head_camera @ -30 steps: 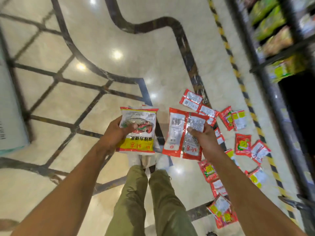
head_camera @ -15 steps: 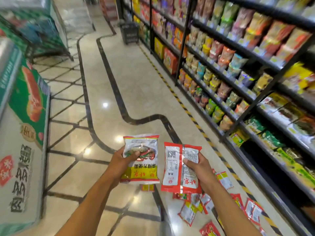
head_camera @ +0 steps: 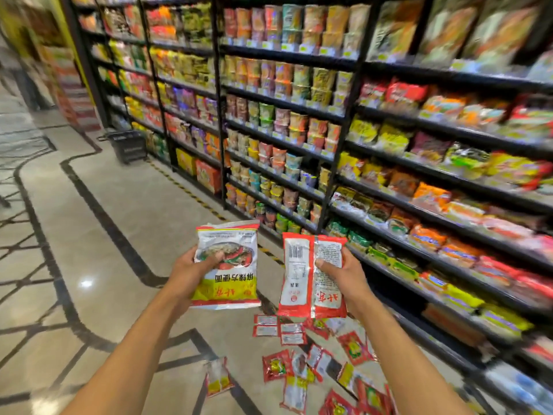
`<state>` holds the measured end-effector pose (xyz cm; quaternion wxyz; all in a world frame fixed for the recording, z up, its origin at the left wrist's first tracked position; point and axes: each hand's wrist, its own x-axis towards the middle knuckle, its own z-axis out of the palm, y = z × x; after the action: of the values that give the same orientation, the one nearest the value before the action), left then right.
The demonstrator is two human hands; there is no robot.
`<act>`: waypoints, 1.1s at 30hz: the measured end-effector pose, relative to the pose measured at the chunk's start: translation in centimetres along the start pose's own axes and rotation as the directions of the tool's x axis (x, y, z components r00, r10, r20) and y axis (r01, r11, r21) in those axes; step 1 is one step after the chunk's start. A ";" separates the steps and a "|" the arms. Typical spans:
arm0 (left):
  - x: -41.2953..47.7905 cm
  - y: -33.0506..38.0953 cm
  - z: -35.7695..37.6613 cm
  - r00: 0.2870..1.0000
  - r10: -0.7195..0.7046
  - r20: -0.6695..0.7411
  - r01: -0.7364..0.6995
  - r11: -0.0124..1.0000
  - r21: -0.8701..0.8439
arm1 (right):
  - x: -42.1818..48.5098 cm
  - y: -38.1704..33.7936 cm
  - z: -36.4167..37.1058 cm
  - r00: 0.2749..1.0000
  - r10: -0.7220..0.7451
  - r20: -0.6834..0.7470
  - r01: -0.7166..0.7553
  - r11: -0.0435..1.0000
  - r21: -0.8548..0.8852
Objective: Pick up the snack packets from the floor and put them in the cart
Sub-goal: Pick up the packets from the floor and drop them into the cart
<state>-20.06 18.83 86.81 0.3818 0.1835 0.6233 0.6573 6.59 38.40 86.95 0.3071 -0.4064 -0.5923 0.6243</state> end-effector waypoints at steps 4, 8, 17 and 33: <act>-1.8 0.1 3.9 0.994 -0.004 0.108 0.007 1.000 -0.026 | -4.6 -1.4 -5.2 0.994 -0.020 -0.105 0.021 1.000 0.010; -3.6 -0.5 8.6 0.980 -0.002 0.197 0.013 0.998 -0.056 | -8.7 -2.2 -10.4 0.978 -0.041 -0.204 0.045 0.999 0.015; -12.4 -2.6 23.2 0.917 0.025 0.398 -0.025 1.000 -0.005 | -20.3 -1.1 -24.7 0.892 -0.096 -0.442 0.108 0.994 0.003; -34.9 -15.9 51.4 0.738 -0.064 0.672 -0.036 0.990 0.134 | -47.5 7.3 -52.8 0.641 0.042 -0.766 0.018 0.997 0.070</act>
<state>43.48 27.15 87.77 0.5729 0.4300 0.4882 0.4986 76.18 22.36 88.23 0.5391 -0.6253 -0.3811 0.4161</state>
